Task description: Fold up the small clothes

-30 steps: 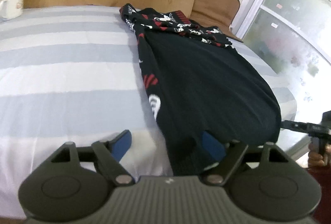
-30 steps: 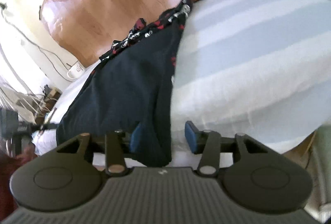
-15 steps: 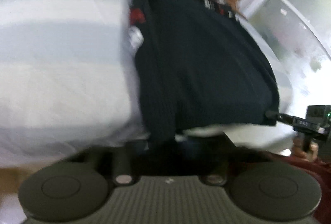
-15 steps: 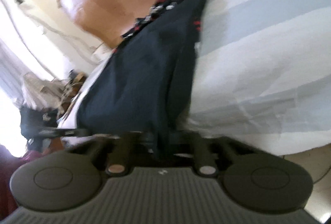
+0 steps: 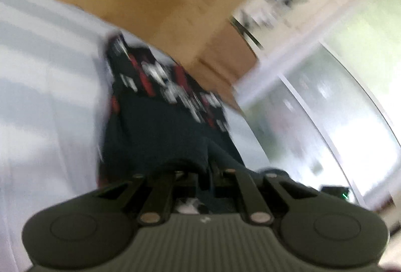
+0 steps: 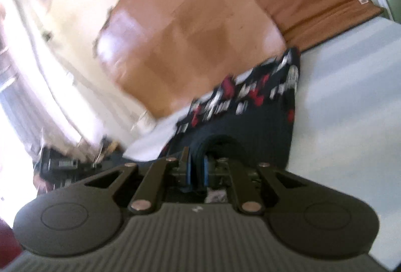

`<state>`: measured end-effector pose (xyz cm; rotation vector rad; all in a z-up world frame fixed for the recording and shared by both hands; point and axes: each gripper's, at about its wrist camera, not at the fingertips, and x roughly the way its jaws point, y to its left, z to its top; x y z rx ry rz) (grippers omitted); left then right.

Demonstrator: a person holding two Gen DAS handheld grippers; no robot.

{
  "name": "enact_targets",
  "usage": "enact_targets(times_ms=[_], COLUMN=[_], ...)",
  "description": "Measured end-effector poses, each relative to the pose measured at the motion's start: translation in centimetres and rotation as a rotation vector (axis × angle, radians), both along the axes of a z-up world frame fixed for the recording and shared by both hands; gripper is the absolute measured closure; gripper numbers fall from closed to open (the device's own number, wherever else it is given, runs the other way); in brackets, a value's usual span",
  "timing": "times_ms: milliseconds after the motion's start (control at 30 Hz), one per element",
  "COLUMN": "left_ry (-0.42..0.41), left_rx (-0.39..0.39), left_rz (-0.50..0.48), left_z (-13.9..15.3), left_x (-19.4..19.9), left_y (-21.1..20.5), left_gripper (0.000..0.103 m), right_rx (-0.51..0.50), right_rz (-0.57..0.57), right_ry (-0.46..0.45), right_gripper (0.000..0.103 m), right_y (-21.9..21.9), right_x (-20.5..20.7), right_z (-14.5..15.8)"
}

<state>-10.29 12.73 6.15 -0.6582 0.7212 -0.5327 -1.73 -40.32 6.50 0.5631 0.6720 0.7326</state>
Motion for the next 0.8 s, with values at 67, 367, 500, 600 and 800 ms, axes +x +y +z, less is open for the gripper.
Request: enact_targets(times_ms=[67,367,500,600,800], left_ry=[0.035,0.108,0.084,0.037,-0.018], left_rx=[0.034,0.234,0.28,0.384,0.603], left_rz=[0.095,0.199,0.123,0.076,0.11], left_z=[-0.2,-2.8,-3.2,-3.2,-3.9], left_x=[4.2,7.2,7.8,8.4,7.1], left_y=[0.3,2.1,0.2,-3.1,-5.4], left_gripper=[0.082,0.042,0.042,0.057,0.088], right_rx=[-0.033,-0.155,-0.176,-0.251,-0.437], right_rz=[-0.089,-0.236,-0.238,-0.234,-0.24], right_ry=[0.037,0.001,0.024,0.026,0.038], right_gripper=[0.088,0.036,0.036,0.037,0.081], right_y=[1.1,0.0,0.2,2.4,4.2], right_x=[4.6,7.3,5.9,5.7,5.6], right_z=[0.1,-1.9,-3.0,-3.1,-4.6])
